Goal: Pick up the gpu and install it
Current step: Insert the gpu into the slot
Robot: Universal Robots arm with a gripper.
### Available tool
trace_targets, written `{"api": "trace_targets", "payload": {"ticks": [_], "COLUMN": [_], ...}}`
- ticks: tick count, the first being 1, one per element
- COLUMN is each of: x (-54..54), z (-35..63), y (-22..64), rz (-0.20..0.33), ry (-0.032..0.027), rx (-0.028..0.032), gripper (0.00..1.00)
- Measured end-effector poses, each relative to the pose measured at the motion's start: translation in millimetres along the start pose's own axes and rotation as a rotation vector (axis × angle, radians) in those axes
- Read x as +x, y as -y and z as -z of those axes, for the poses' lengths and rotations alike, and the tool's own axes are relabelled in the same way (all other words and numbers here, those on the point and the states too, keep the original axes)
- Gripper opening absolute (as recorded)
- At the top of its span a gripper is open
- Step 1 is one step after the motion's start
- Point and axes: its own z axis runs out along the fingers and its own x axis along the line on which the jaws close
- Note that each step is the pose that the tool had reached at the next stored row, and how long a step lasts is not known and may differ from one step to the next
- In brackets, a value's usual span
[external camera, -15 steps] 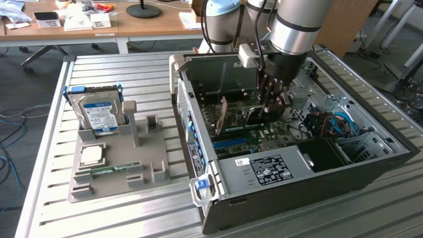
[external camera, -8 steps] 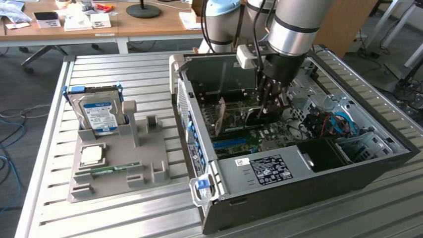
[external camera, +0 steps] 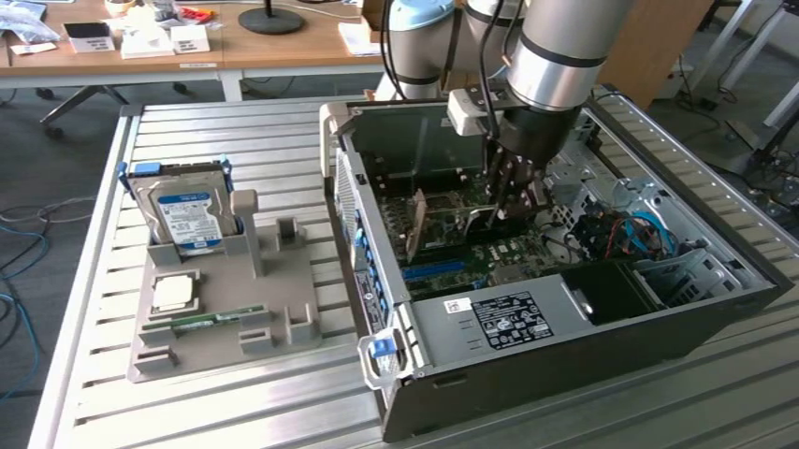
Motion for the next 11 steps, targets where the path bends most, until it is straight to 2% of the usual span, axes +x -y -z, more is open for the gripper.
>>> {"api": "trace_targets", "payload": {"ticks": [11], "x": [0.3], "z": [-0.4], "y": [-3.7], "rz": [0.000], "ry": [-0.0001], "rx": [0.0000], "gripper": [0.27]}}
